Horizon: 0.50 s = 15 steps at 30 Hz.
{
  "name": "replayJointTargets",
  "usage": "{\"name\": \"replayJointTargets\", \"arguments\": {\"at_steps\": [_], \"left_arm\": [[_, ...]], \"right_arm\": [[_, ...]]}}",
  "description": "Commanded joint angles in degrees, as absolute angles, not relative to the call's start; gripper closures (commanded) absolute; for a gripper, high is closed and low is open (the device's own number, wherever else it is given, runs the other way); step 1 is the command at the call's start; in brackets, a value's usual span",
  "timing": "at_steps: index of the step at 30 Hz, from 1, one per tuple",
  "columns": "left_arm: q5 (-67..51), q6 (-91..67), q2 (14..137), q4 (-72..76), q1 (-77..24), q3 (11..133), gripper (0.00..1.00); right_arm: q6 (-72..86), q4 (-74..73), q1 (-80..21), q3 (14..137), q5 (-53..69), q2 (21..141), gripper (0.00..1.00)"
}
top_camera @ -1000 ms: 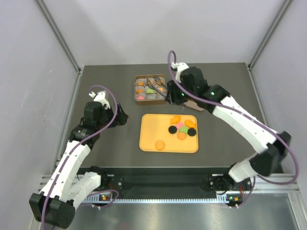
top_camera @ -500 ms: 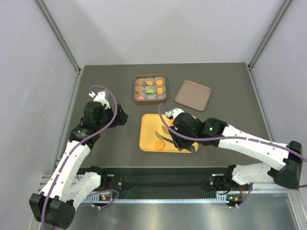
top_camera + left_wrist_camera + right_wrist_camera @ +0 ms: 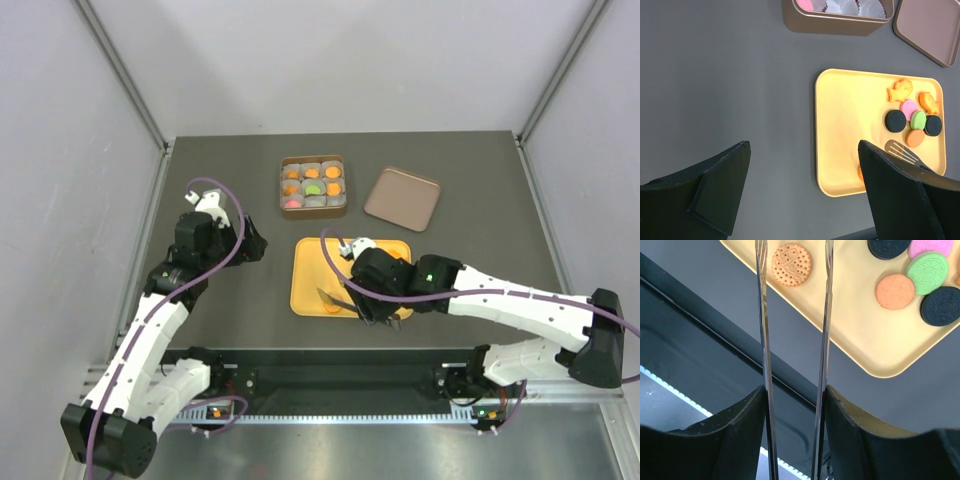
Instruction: Pack the cookies
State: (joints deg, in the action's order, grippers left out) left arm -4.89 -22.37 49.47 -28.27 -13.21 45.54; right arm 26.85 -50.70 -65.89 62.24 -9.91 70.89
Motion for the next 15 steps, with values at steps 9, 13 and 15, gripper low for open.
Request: {"name": "replayJointTargets", "arguments": {"at_steps": [9,13,15], "left_arm": [[-4.83,-22.32,48.6,-26.54,-12.92,45.62,0.07],[-4.75,-22.32,48.69,-26.54,-12.92,45.62,0.07],[-4.75,-22.32,48.6,-26.54,-12.92,45.62,0.07]], "right_arm": [[27.86,-48.43,-68.2,61.88,-11.16,73.39,0.52],[27.77,-48.43,-68.47,61.7,-10.99,73.91,0.52],[27.77,-48.43,-68.73,61.7,-10.99,74.27,0.52]]}}
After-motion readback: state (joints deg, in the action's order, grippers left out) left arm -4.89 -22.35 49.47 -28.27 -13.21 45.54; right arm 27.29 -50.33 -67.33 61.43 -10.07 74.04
